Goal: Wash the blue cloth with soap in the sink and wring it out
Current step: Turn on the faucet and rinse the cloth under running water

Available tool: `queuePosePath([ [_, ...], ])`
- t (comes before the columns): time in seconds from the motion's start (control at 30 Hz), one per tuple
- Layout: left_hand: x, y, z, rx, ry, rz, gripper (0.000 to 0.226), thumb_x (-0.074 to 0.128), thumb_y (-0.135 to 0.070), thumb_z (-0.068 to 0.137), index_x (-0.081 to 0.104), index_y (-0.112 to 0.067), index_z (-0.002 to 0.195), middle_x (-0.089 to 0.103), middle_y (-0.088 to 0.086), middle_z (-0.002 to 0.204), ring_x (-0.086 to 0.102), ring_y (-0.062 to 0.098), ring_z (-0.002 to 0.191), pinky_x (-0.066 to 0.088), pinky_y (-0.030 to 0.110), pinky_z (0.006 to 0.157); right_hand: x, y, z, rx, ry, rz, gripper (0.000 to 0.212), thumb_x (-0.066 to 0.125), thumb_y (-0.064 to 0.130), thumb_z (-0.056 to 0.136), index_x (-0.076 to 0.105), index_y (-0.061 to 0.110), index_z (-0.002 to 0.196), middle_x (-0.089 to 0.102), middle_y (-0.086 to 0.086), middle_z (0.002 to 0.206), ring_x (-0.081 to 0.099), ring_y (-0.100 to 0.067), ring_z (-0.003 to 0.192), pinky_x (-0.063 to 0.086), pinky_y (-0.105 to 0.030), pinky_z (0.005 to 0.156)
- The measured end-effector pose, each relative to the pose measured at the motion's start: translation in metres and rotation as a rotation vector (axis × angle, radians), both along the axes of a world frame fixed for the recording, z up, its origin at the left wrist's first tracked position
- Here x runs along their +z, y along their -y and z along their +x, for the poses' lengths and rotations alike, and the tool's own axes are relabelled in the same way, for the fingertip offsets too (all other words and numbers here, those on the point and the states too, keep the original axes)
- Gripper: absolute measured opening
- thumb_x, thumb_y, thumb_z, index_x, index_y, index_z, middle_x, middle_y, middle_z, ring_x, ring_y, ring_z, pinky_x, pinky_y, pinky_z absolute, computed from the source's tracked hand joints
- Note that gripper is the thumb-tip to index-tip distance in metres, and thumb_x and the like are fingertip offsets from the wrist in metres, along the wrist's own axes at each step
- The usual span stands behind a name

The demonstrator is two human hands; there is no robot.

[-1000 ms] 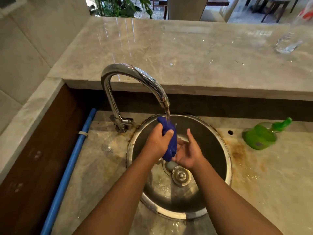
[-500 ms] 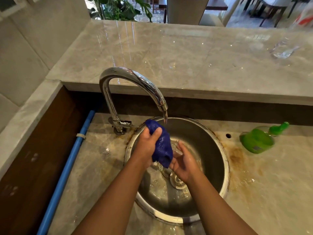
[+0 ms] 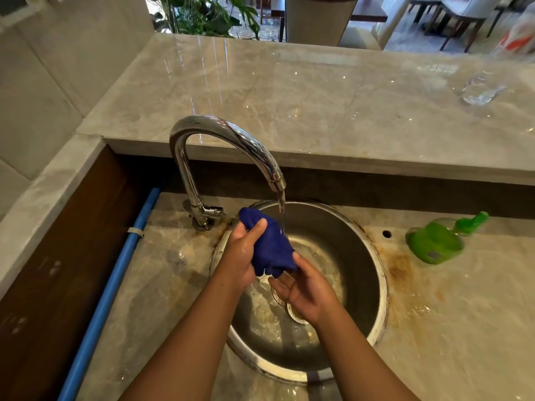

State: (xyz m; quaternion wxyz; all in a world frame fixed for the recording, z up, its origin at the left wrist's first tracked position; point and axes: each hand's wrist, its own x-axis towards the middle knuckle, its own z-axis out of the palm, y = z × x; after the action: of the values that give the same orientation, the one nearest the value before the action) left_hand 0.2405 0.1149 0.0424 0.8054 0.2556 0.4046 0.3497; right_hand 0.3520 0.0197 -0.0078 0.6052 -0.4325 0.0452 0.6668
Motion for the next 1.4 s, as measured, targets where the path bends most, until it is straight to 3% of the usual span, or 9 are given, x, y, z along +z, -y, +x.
queuePosePath([
  [0.2, 0.000, -0.005, -0.005, 0.005, -0.045, -0.023, 0.027, 0.060, -0.005, 0.094, 0.058, -0.015, 0.120, 0.064, 0.012, 0.114, 0.062, 0.030, 0.104, 0.053, 0.047, 0.091, -0.006, 0.016, 0.006, -0.112, 0.097, 0.063, 0.015, 0.066, 0.007, 0.077, 0.053, 0.007, 0.084, 0.062, -0.014, 0.082, 0.063, -0.018, 0.067, 0.055, -0.024, 0.058],
  [0.3, 0.001, 0.000, 0.001, -0.040, -0.032, -0.012, 0.034, 0.058, -0.003, 0.094, 0.057, -0.016, 0.126, 0.066, 0.010, 0.114, 0.064, 0.026, 0.101, 0.054, 0.042, 0.086, -0.012, 0.019, 0.006, -0.071, 0.130, 0.039, 0.018, 0.067, 0.003, 0.075, 0.053, 0.007, 0.086, 0.062, -0.016, 0.083, 0.064, -0.019, 0.063, 0.054, -0.025, 0.052],
  [0.4, 0.005, 0.005, 0.006, -0.095, 0.009, 0.028, 0.038, 0.055, 0.000, 0.095, 0.055, -0.016, 0.129, 0.065, 0.010, 0.116, 0.063, 0.024, 0.100, 0.053, 0.038, 0.085, -0.015, 0.017, 0.009, -0.016, -0.042, 0.024, 0.037, 0.067, 0.000, 0.081, 0.056, 0.006, 0.116, 0.067, -0.025, 0.110, 0.071, -0.032, 0.083, 0.060, -0.041, 0.070],
  [0.57, 0.015, 0.006, 0.010, -0.222, 0.091, 0.067, 0.048, 0.062, 0.002, 0.088, 0.054, -0.017, 0.132, 0.067, 0.007, 0.113, 0.065, 0.022, 0.096, 0.055, 0.034, 0.079, -0.009, -0.001, 0.008, 0.087, -0.252, 0.004, 0.077, 0.050, 0.062, 0.091, 0.060, -0.001, 0.133, 0.059, -0.024, 0.136, 0.060, -0.037, 0.116, 0.043, -0.047, 0.104],
  [0.67, 0.015, 0.003, 0.007, -0.260, 0.149, 0.052, 0.054, 0.065, -0.003, 0.080, 0.057, -0.022, 0.129, 0.071, 0.007, 0.116, 0.069, 0.025, 0.104, 0.059, 0.039, 0.084, 0.003, -0.017, 0.006, 0.054, -0.325, 0.027, 0.080, 0.048, 0.074, 0.084, 0.071, 0.005, 0.118, 0.070, -0.020, 0.118, 0.071, -0.035, 0.094, 0.059, -0.041, 0.079],
  [0.73, 0.013, -0.001, -0.001, -0.262, 0.144, 0.044, 0.053, 0.065, 0.001, 0.083, 0.056, -0.021, 0.130, 0.071, 0.008, 0.117, 0.068, 0.029, 0.106, 0.060, 0.043, 0.086, 0.007, -0.024, 0.010, 0.040, -0.296, 0.033, 0.074, 0.052, 0.069, 0.085, 0.069, 0.006, 0.120, 0.070, -0.022, 0.119, 0.073, -0.038, 0.093, 0.062, -0.045, 0.072],
  [0.93, 0.002, -0.016, -0.034, -0.240, -0.046, 0.018, 0.062, 0.074, -0.002, 0.079, 0.053, -0.019, 0.135, 0.064, 0.016, 0.130, 0.066, 0.037, 0.114, 0.061, 0.047, 0.082, 0.020, -0.031, 0.030, 0.106, 0.076, 0.023, 0.037, 0.067, 0.017, 0.088, 0.062, 0.007, 0.124, 0.070, -0.021, 0.121, 0.065, -0.039, 0.116, 0.052, -0.052, 0.099],
  [1.2, -0.002, -0.009, -0.025, -0.292, -0.070, -0.202, 0.036, 0.066, -0.015, 0.088, 0.063, -0.008, 0.123, 0.074, 0.015, 0.112, 0.068, 0.034, 0.108, 0.057, 0.048, 0.087, 0.056, -0.033, 0.032, 0.058, 0.195, 0.073, 0.036, 0.067, 0.015, 0.085, 0.062, 0.012, 0.121, 0.072, -0.016, 0.117, 0.071, -0.031, 0.103, 0.057, -0.044, 0.082],
  [1.4, -0.016, 0.013, -0.001, -0.199, 0.100, -0.378, 0.062, 0.062, -0.055, 0.082, 0.064, -0.012, 0.127, 0.070, 0.018, 0.123, 0.064, 0.035, 0.114, 0.050, 0.046, 0.095, 0.067, -0.036, 0.021, 0.016, 0.074, 0.077, 0.039, 0.065, 0.011, 0.088, 0.058, 0.010, 0.126, 0.069, -0.020, 0.122, 0.068, -0.034, 0.107, 0.057, -0.044, 0.085],
])
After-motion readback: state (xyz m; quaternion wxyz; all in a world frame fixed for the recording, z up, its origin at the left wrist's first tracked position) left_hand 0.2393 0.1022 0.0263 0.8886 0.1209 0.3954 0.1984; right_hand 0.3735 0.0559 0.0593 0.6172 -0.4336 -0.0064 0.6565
